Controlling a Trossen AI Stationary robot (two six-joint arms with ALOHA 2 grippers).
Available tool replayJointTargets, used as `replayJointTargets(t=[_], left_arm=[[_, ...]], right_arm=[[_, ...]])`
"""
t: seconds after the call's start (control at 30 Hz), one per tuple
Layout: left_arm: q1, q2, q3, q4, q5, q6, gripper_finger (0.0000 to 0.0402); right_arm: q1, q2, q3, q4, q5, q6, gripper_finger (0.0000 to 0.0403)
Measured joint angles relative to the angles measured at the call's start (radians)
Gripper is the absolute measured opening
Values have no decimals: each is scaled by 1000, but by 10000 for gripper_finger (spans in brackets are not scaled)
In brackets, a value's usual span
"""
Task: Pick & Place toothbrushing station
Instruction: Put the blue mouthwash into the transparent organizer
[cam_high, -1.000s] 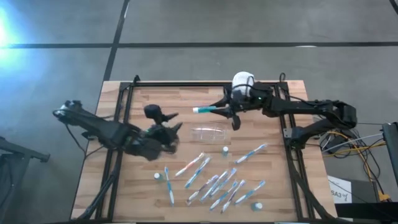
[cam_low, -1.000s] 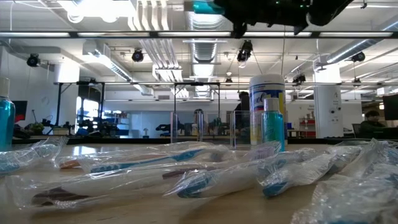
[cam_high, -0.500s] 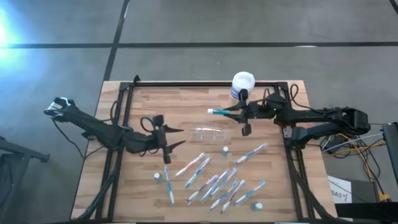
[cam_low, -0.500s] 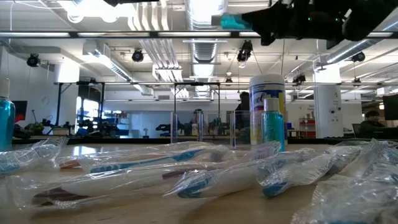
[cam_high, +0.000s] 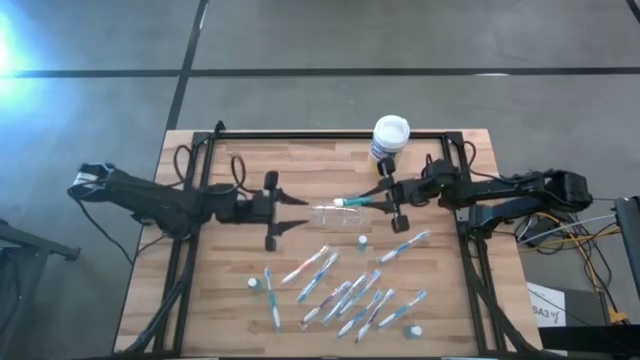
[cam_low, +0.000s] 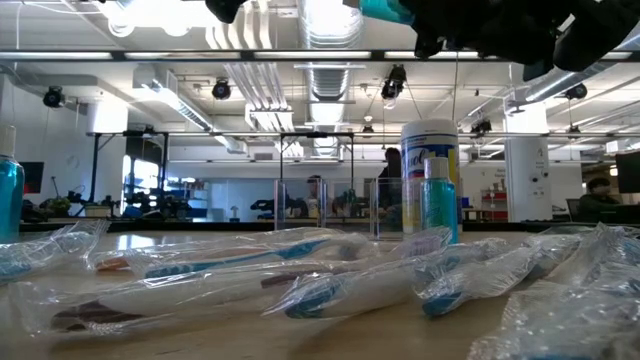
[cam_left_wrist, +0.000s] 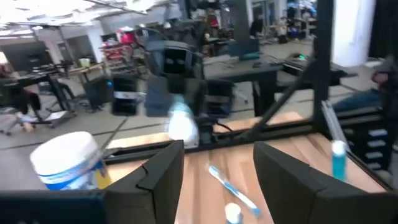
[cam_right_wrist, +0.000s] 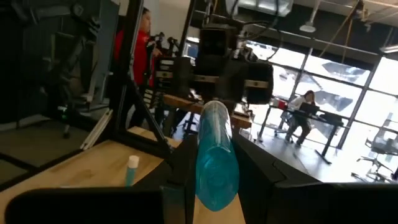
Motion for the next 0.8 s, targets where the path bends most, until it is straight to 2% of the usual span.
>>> replayJointTargets(t=[0.23,0.53,0.8], left_arm=[[33,30,34,-25,0,-53,197],[36,151,100,-30,-11,4,197],[37,151,154,-116,-28,-5,197]], right_arm=[[29,39,54,-1,6,0,75],[39,161,144,-6,7,-13,75],[38,169,157,-4,6,-20,76]])
